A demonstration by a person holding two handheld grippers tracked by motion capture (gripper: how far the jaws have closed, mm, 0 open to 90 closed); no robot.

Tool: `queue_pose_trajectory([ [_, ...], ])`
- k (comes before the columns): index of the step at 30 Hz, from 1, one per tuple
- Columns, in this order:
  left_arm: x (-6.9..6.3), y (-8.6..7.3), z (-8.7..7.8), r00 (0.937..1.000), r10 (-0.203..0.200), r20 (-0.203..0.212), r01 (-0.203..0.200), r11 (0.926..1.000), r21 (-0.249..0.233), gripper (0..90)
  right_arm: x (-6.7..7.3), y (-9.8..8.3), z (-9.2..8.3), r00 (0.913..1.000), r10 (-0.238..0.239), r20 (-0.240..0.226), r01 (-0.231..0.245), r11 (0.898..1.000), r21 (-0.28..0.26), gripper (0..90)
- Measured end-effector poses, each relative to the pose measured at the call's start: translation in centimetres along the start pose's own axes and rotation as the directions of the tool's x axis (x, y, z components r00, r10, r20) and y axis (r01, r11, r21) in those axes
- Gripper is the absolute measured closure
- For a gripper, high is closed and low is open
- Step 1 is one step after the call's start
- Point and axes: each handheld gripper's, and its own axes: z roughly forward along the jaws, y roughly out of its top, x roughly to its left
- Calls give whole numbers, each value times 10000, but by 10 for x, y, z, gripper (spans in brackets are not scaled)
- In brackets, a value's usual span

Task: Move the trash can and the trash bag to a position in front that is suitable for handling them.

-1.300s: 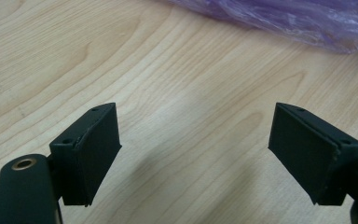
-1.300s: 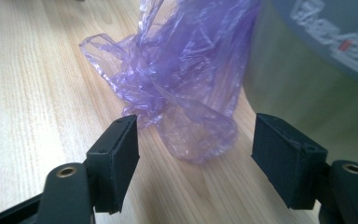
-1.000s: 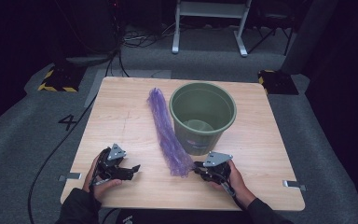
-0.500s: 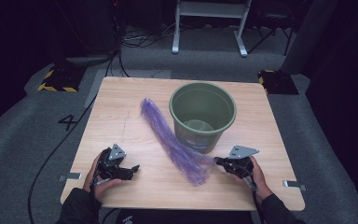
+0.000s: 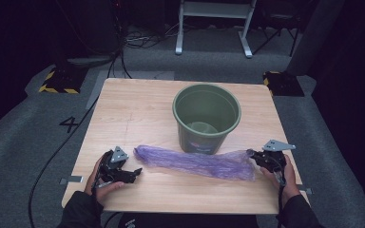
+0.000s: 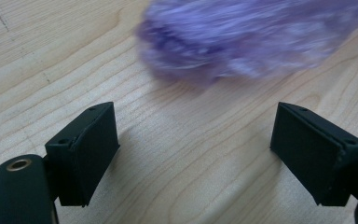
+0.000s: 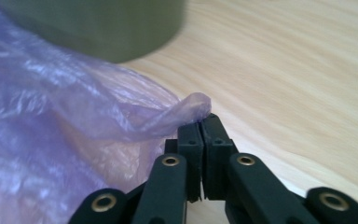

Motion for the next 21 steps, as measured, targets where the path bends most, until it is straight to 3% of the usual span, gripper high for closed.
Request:
queue_pose_trajectory([
  [4,0,0,0,10000,-5,-4,5,10000,-5,143,-15,-4,-7,9978,603,278,-602,9982,-60,715],
  [6,0,0,0,10000,3,-28,-3,10000,15,142,-18,-5,-10,9972,661,359,-659,9978,-77,569],
  [12,-2,1,1,10000,27,7,-27,10000,36,143,-20,-2,-20,9963,750,417,-749,9972,-37,326],
  [17,-5,2,2,9999,86,102,-86,10000,36,143,-22,0,-34,9947,926,454,-908,9950,-407,241],
  [21,-7,4,3,9997,198,134,-198,9998,41,143,-20,2,-50,9952,907,360,-873,9923,-879,225],
])
